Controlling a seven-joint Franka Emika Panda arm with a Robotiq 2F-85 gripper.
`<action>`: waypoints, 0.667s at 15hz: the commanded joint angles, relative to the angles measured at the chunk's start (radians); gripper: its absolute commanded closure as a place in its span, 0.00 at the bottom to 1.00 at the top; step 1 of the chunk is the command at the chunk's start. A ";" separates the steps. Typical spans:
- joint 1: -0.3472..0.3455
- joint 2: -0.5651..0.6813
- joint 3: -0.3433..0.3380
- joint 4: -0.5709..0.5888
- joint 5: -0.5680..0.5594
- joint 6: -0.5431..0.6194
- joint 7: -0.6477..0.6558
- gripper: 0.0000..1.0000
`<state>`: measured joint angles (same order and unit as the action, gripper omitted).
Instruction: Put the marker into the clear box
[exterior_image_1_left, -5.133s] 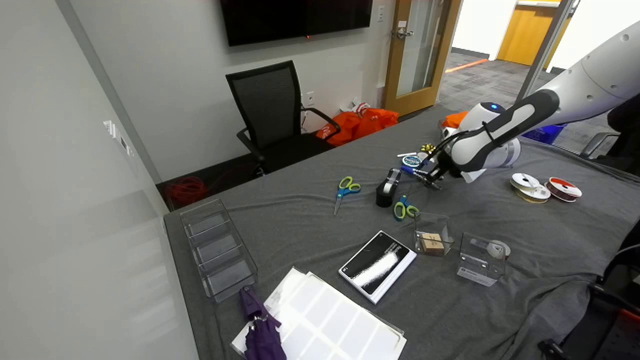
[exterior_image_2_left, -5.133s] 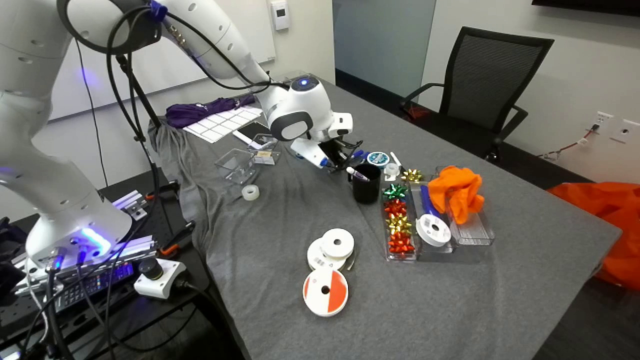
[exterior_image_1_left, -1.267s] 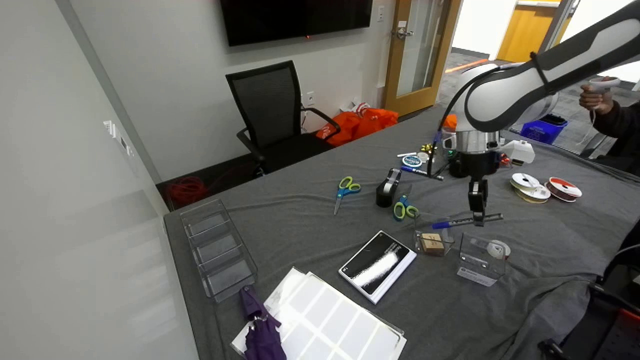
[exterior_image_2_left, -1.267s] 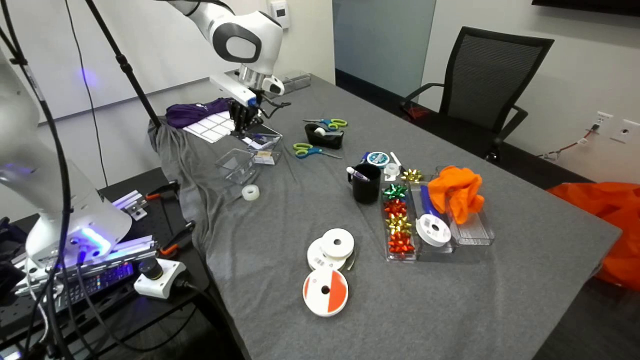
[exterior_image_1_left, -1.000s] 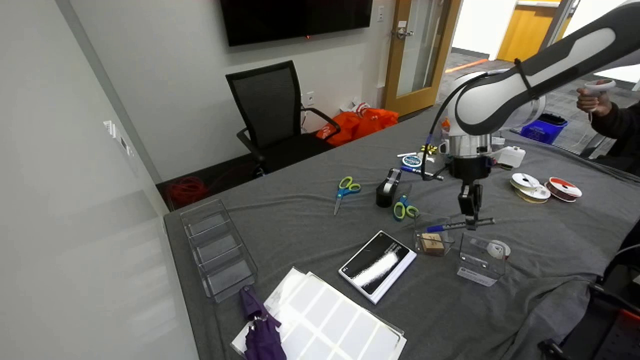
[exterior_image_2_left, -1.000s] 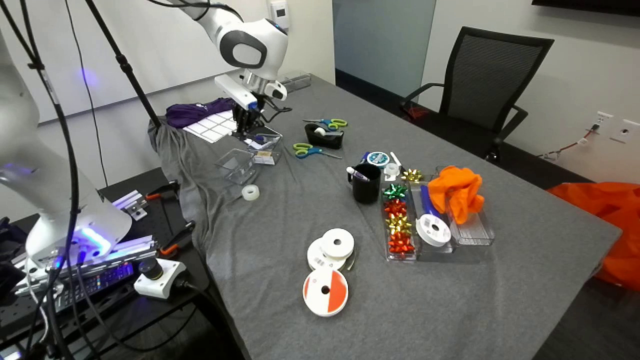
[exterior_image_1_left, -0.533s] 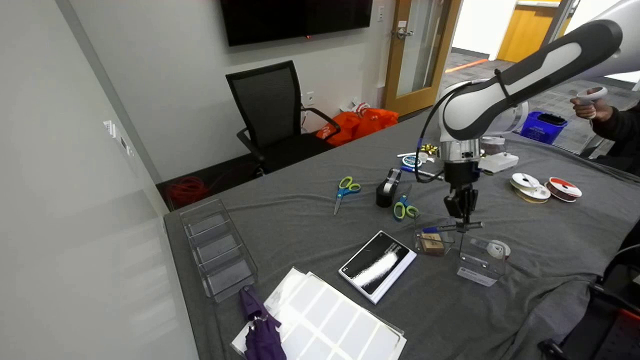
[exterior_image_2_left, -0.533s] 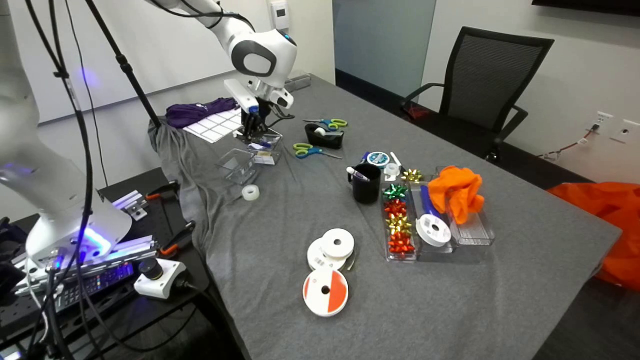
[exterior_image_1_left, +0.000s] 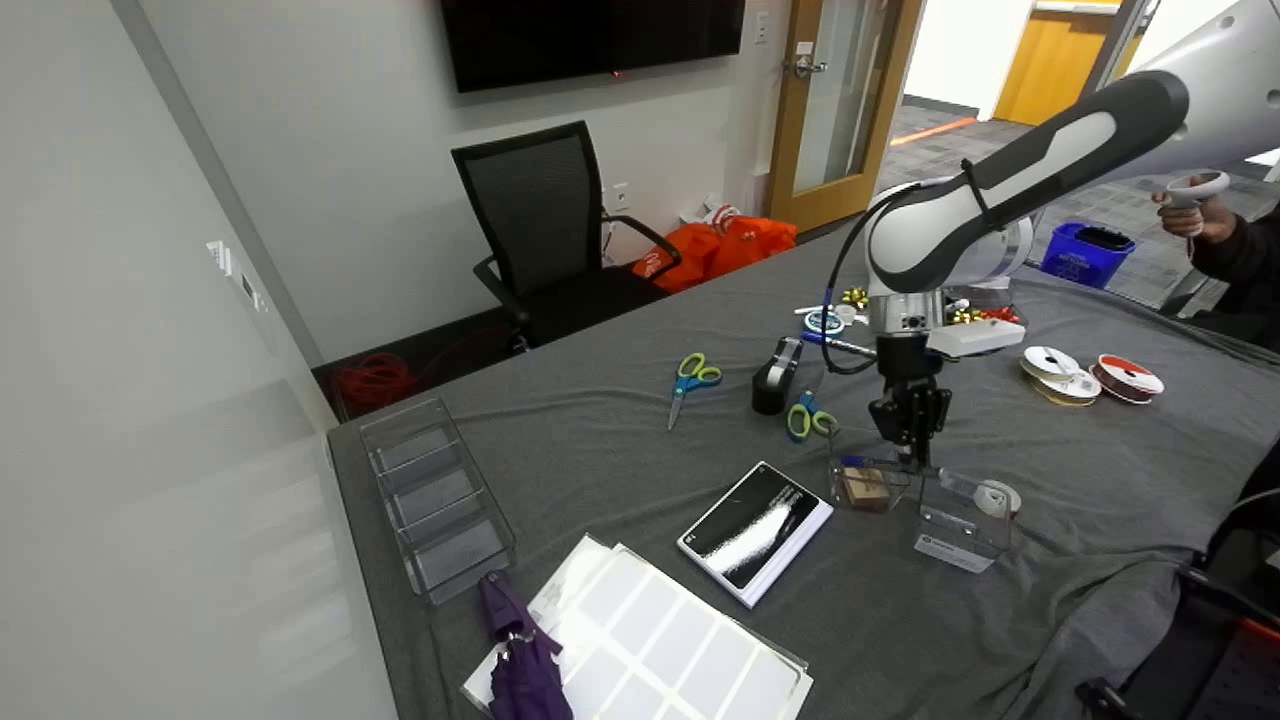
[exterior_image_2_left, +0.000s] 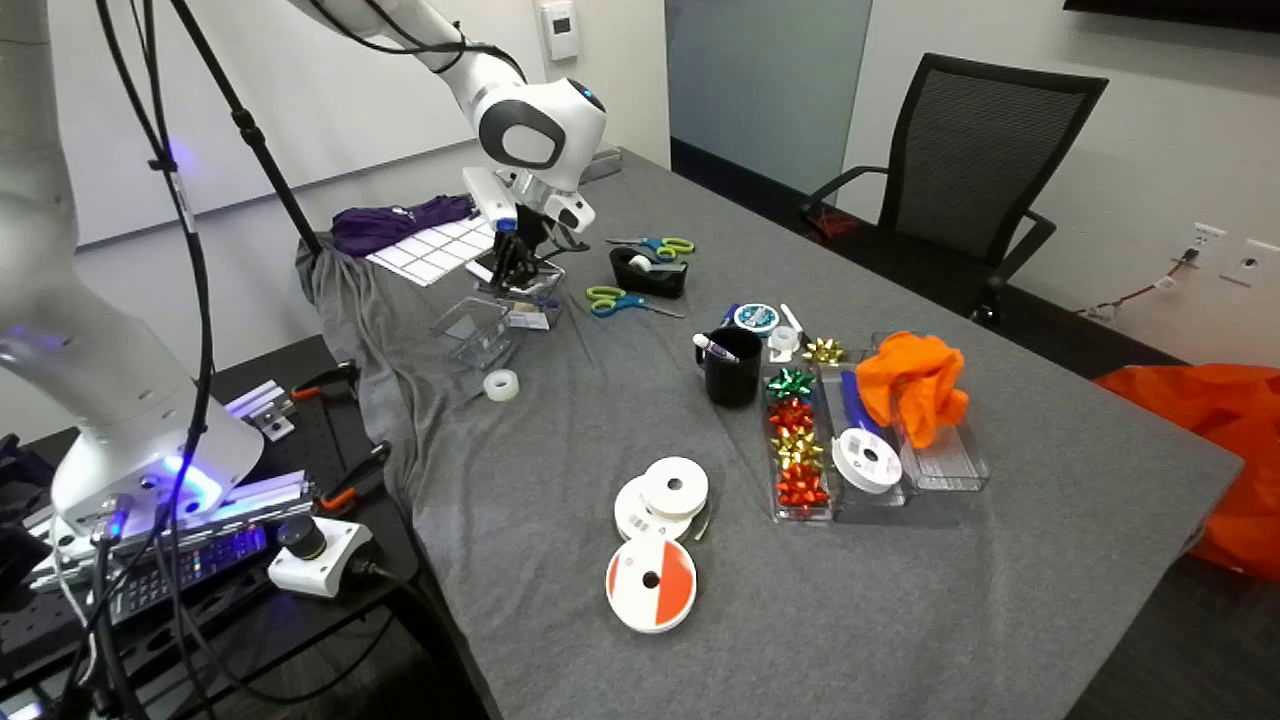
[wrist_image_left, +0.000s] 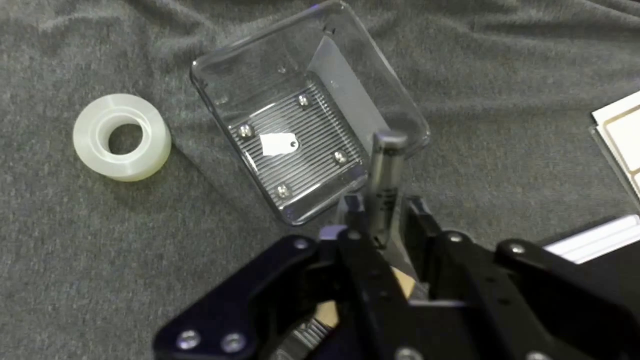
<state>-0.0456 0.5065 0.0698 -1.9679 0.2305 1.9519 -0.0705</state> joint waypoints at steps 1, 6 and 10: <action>0.001 0.003 -0.006 0.010 0.025 -0.024 0.007 0.43; -0.008 -0.045 0.002 -0.036 0.024 -0.020 -0.053 0.08; -0.006 -0.115 0.003 -0.102 0.001 -0.012 -0.126 0.00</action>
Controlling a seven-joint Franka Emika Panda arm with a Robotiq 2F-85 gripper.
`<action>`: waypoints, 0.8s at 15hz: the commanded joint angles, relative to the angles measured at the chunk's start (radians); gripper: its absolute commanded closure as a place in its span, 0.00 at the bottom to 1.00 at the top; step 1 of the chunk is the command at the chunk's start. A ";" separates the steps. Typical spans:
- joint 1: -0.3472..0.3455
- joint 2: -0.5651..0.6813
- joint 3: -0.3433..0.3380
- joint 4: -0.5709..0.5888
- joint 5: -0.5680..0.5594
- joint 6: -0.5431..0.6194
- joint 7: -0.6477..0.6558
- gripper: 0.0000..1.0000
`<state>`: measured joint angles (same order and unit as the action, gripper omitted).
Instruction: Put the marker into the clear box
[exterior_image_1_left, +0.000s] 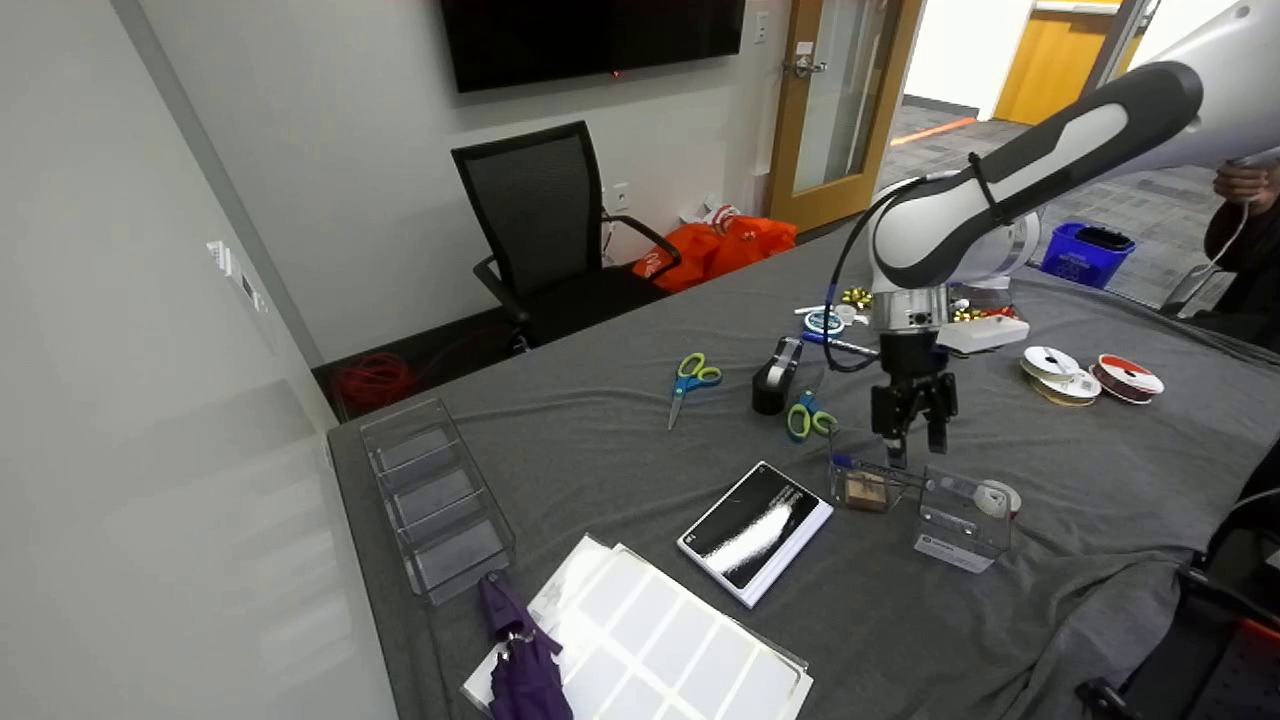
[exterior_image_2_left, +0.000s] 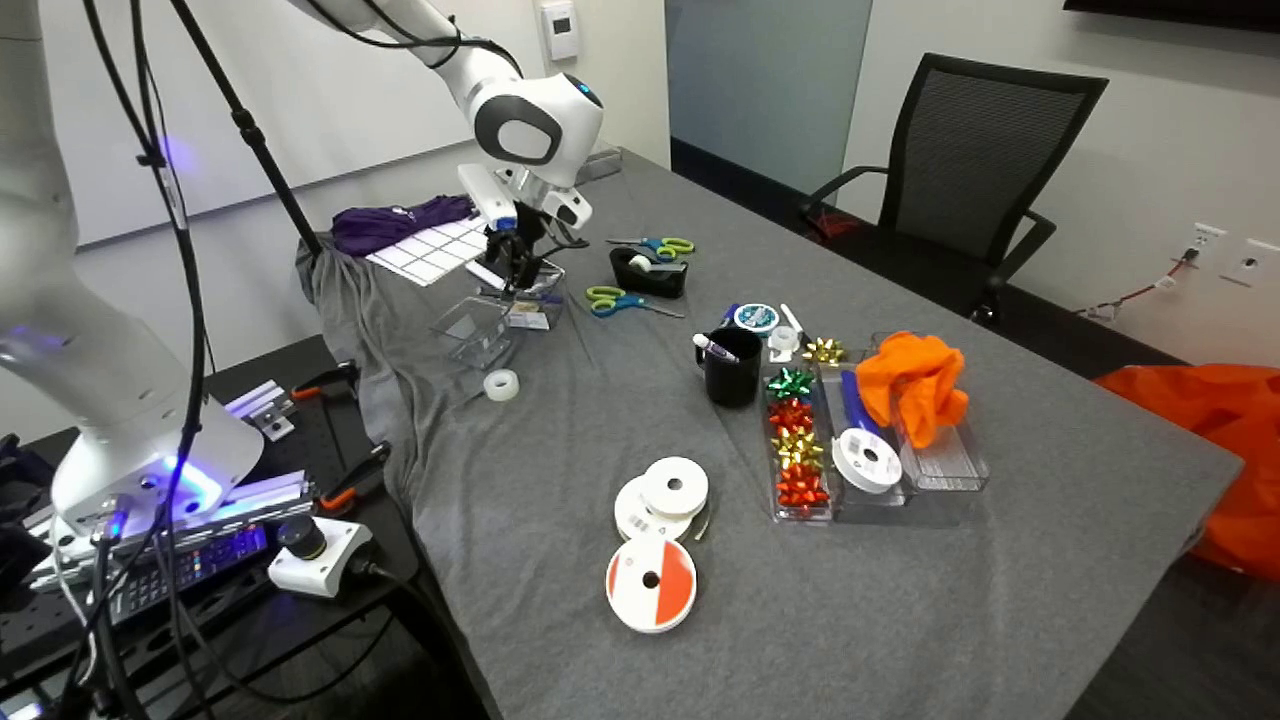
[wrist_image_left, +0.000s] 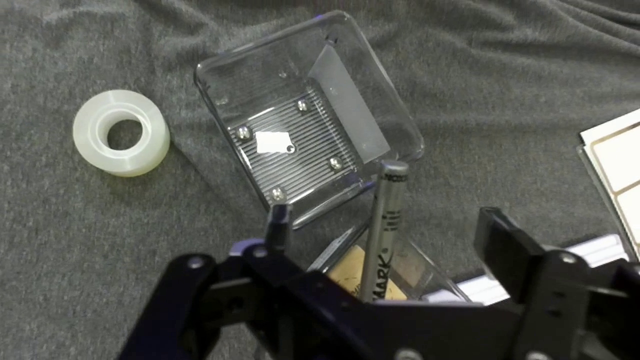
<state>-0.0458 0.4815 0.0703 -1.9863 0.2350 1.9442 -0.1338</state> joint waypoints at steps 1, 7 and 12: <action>-0.003 -0.116 0.000 -0.110 -0.016 0.011 -0.085 0.00; -0.004 -0.320 -0.019 -0.312 -0.111 0.143 -0.232 0.00; -0.013 -0.445 -0.060 -0.458 -0.216 0.253 -0.334 0.00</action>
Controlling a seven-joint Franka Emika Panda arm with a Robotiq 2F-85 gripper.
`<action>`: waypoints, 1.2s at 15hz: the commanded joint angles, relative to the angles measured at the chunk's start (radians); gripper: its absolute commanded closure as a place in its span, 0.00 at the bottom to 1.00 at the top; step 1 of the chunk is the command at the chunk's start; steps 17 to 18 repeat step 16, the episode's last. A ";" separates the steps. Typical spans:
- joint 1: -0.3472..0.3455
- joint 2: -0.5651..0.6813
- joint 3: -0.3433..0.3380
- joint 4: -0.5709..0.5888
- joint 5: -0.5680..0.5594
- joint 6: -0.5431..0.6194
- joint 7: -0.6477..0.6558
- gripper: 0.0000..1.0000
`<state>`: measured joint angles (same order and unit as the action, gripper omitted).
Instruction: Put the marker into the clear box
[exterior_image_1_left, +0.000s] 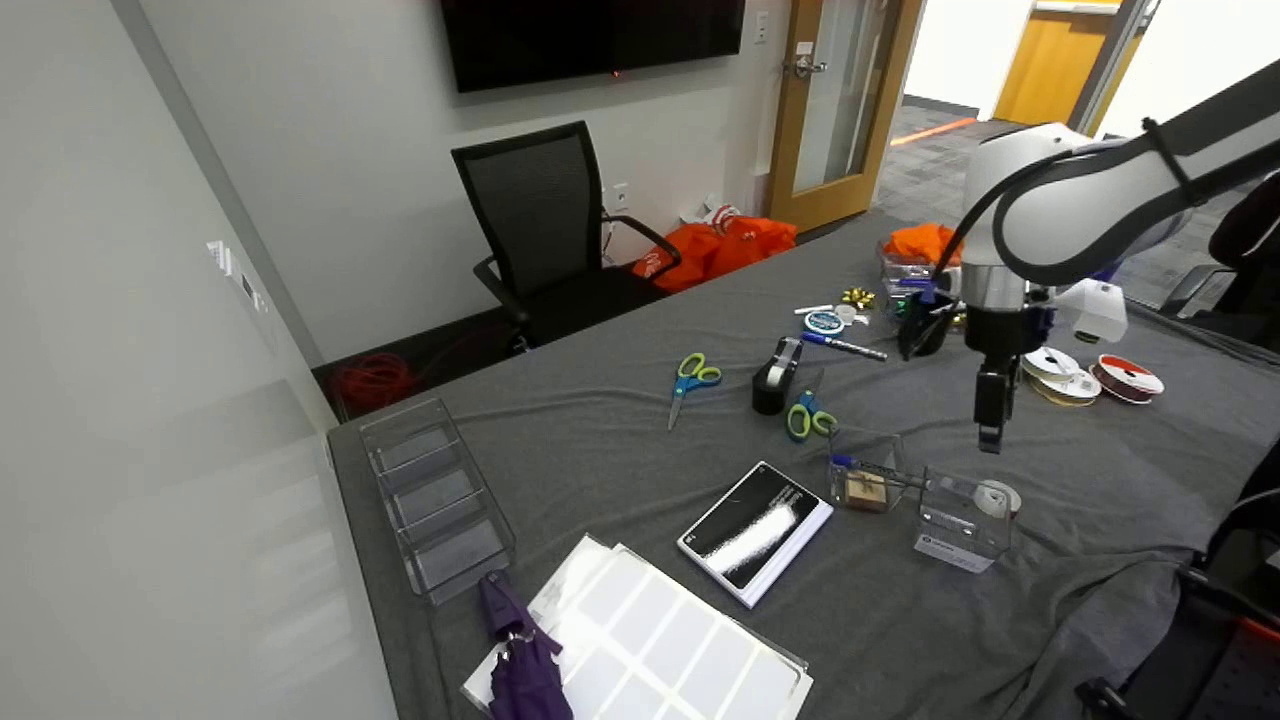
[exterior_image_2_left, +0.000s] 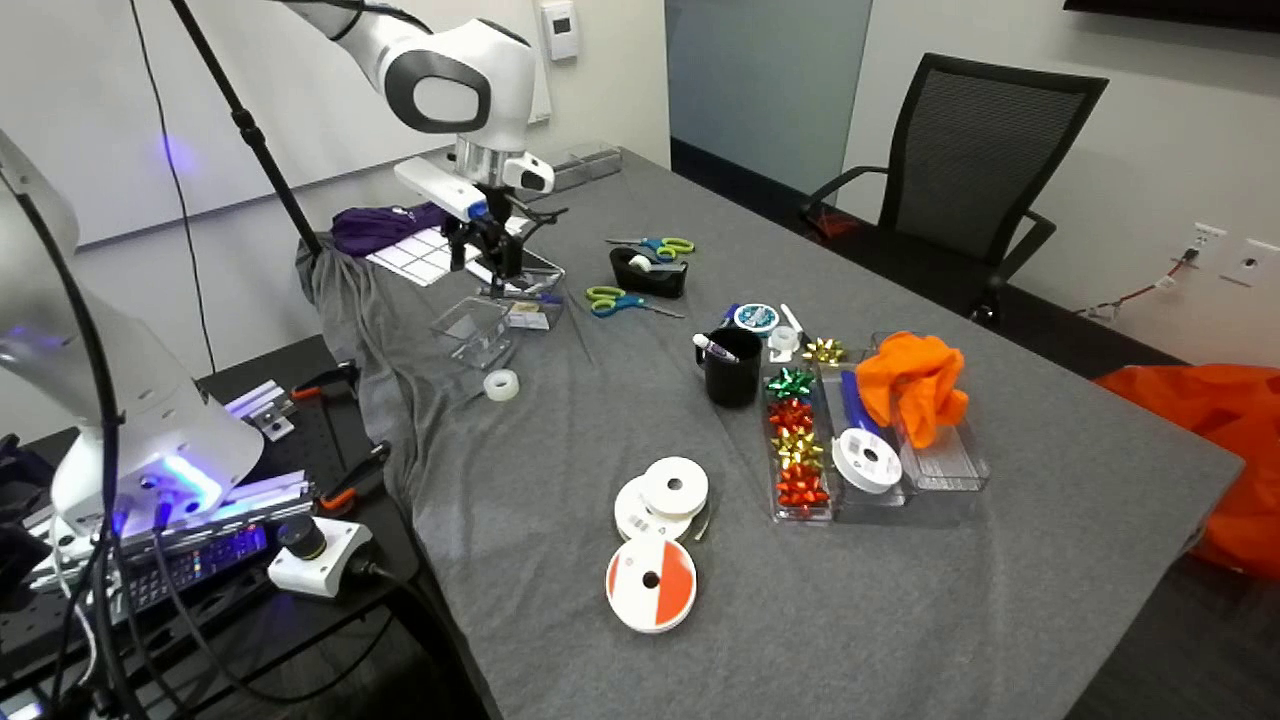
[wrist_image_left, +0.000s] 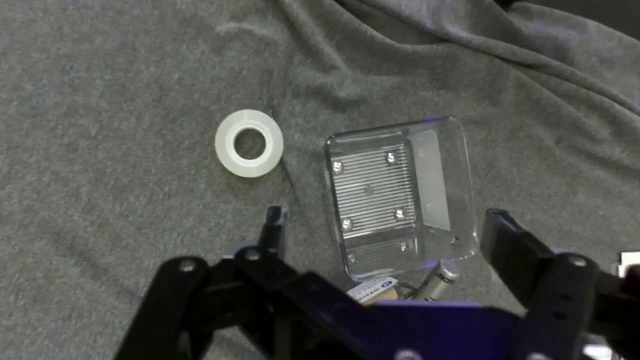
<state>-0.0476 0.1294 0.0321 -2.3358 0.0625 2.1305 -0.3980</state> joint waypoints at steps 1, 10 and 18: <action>-0.016 -0.111 -0.033 -0.127 -0.052 0.074 -0.095 0.00; -0.062 -0.213 -0.169 -0.257 0.070 0.218 -0.454 0.00; -0.072 -0.215 -0.220 -0.263 0.206 0.228 -0.621 0.00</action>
